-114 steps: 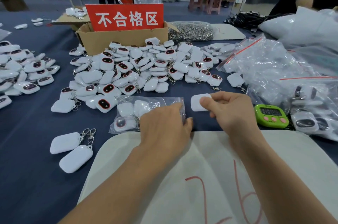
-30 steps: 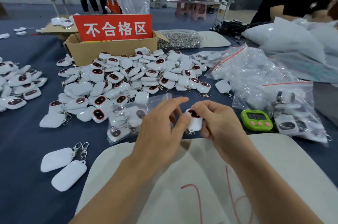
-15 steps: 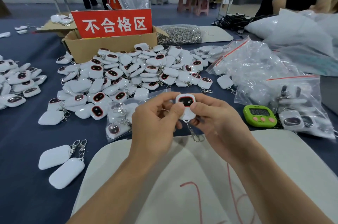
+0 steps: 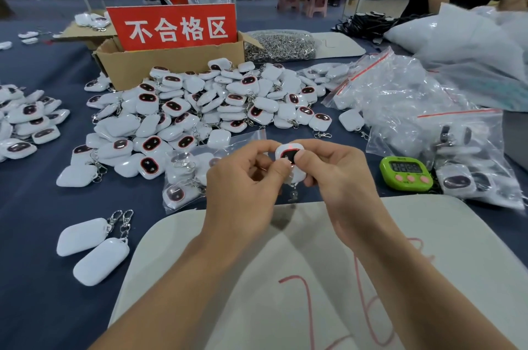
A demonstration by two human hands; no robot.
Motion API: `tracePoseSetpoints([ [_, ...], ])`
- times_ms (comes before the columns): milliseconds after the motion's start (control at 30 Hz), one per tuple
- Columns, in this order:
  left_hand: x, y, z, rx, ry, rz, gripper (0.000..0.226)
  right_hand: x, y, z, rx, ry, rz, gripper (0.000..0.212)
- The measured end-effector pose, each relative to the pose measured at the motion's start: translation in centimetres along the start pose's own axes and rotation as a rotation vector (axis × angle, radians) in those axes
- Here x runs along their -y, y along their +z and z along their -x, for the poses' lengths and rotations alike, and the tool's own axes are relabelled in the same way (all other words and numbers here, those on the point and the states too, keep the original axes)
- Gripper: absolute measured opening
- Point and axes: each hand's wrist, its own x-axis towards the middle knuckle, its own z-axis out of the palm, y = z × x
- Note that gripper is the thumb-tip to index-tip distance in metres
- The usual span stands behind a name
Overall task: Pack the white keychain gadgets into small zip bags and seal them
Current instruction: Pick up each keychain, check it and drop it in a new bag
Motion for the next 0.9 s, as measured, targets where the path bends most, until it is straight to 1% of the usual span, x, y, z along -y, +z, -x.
tracePoseSetpoints([
  [200,0.14,-0.19,-0.05,-0.040,-0.001,-0.033,0.010,-0.07,-0.05,0.23,0.096,-0.024,-0.038,0.021],
  [367,0.34,-0.17,0.10,-0.051,0.031,-0.123,0.021,-0.33,0.00,0.00,0.071,-0.049,0.053,0.025],
  [533,0.03,-0.26,0.45,-0.073,0.115,-0.142,0.015,-0.25,-0.07,-0.04,0.105,-0.082,-0.005,0.028],
  [633,-0.04,-0.31,0.46,-0.104,0.134,-0.111,0.018,-0.20,0.23,0.01,0.108,-0.060,0.027,0.029],
  [700,0.02,-0.36,0.45,-0.106,0.135,-0.109,0.014,-0.18,0.22,0.13,0.108,-0.039,0.040,0.026],
  [800,0.17,-0.32,0.35,-0.104,0.119,-0.079,0.009,0.09,-0.20,0.26,0.128,-0.020,-0.028,0.021],
  [900,0.14,-0.16,0.37,-0.101,0.114,-0.065,0.009,0.30,-0.48,0.29,0.135,-0.011,-0.111,0.021],
])
